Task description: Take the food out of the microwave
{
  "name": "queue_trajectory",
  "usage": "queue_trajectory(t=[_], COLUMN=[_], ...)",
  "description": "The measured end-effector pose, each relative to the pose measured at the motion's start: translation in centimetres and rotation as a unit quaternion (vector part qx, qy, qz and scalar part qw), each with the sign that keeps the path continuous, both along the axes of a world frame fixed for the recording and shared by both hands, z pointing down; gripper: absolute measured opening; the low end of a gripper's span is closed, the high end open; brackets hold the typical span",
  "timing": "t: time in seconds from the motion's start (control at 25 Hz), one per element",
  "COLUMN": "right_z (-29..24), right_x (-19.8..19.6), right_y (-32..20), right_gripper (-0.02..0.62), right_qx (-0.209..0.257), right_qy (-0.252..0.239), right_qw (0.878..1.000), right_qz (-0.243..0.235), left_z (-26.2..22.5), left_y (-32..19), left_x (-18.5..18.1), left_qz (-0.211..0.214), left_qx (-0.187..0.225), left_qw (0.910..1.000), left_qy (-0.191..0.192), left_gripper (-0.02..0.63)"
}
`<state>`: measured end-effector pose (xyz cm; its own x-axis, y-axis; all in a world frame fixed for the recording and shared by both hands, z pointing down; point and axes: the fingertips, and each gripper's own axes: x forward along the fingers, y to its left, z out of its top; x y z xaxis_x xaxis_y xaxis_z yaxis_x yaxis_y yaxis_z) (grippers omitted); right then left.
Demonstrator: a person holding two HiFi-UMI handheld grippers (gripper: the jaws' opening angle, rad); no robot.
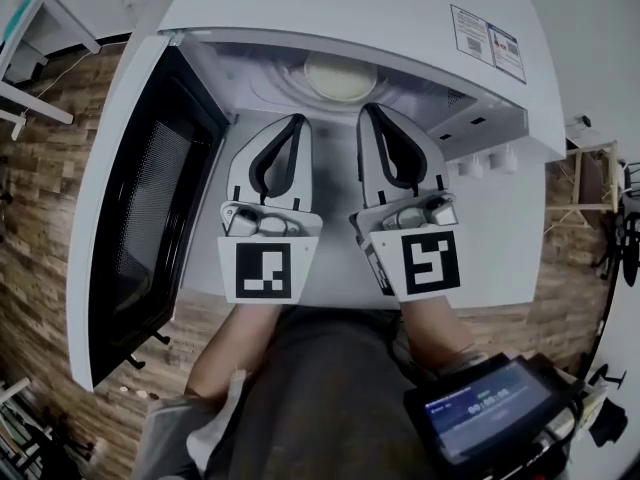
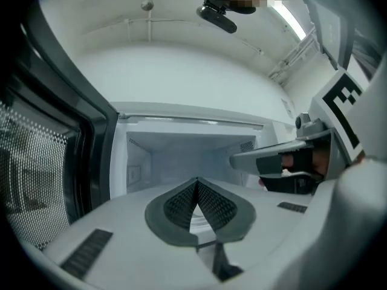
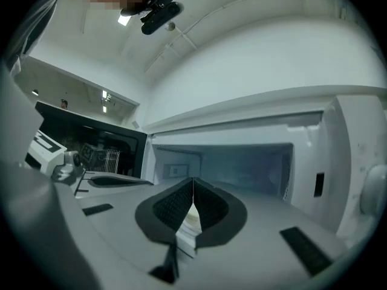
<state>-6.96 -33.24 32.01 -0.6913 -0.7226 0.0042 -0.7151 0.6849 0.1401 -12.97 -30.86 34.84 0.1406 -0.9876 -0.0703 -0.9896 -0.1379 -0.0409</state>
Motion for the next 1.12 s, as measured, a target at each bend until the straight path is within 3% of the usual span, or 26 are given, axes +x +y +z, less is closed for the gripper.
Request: queue_trajectory(t=[0.28, 0.48, 1.12], right_z=[5.7, 8.9, 9.2], right_x=[0.4, 0.4, 0.5], right_y=[-0.7, -1.1, -1.2], right_gripper=[0.009, 0.009, 0.009], right_qx=[-0.059, -0.113, -0.111], right_qy=[0.027, 0.029, 0.029], right_qw=[0.998, 0.993, 0.992], right_qz=[0.021, 0.036, 0.044], left_z=[2.8, 4.0, 4.0], left_y=[-0.5, -0.7, -0.9], left_x=[0.5, -1.2, -1.0], left_qz=[-0.003, -0.027, -0.026], left_qx=[-0.015, -0.028, -0.031], left_qw=[0.9999, 0.9992, 0.9992], left_qy=[0.002, 0.008, 0.000], left_gripper=[0.008, 0.008, 0.008])
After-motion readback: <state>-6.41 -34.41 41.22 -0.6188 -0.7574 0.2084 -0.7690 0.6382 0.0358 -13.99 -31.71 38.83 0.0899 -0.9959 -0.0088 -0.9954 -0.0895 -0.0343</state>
